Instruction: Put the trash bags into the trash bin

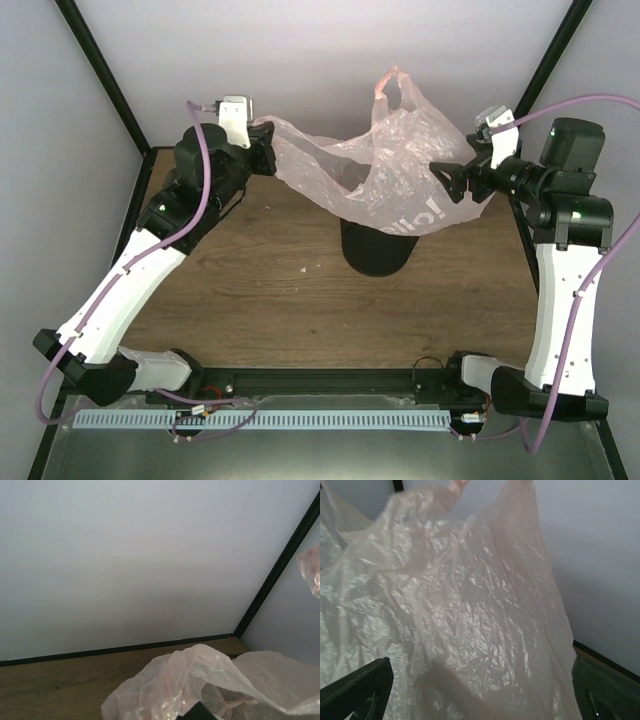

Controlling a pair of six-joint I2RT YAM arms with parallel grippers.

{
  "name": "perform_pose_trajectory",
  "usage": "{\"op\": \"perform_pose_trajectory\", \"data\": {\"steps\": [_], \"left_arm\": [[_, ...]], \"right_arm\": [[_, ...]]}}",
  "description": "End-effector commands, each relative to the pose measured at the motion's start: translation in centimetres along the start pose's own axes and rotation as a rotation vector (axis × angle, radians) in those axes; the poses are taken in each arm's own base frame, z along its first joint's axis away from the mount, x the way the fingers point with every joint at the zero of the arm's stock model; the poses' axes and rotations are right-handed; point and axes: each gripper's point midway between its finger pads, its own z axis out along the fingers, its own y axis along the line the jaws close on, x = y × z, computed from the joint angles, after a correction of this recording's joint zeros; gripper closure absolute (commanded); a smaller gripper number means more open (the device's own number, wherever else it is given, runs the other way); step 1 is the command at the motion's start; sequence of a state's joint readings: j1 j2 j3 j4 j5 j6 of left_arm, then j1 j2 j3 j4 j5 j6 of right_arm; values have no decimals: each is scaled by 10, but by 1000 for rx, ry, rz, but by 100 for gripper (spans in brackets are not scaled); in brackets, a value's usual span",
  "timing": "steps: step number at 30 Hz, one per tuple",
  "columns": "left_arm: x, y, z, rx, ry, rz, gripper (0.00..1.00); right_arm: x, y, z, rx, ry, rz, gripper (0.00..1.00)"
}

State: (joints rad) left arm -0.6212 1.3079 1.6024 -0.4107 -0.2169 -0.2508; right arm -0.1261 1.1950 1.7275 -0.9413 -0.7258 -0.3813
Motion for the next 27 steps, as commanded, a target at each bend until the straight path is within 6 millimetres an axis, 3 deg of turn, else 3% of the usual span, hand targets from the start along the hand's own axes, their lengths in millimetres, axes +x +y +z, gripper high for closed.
{"op": "perform_pose_trajectory", "data": {"steps": [1, 7, 11, 16, 19, 27], "left_arm": [[-1, 7, 6, -8, 6, -14, 96], [-13, 22, 1, -34, -10, -41, 96], [-21, 21, 0, -29, -10, -39, 96], [-29, 22, -1, -29, -19, -35, 96], [-37, 20, -1, -21, -31, -31, 96], [-46, 18, 4, -21, -37, -23, 96]], "right_arm": [[-17, 20, -25, -16, -27, -22, 0], [-10, -16, -31, 196, 24, 2, 0], [-2, -27, -32, 255, 66, -6, 0], [12, -5, -44, 217, 103, -140, 0], [29, -4, -48, 227, 177, -198, 0], [68, -9, -27, 162, 285, -235, 12]]}}
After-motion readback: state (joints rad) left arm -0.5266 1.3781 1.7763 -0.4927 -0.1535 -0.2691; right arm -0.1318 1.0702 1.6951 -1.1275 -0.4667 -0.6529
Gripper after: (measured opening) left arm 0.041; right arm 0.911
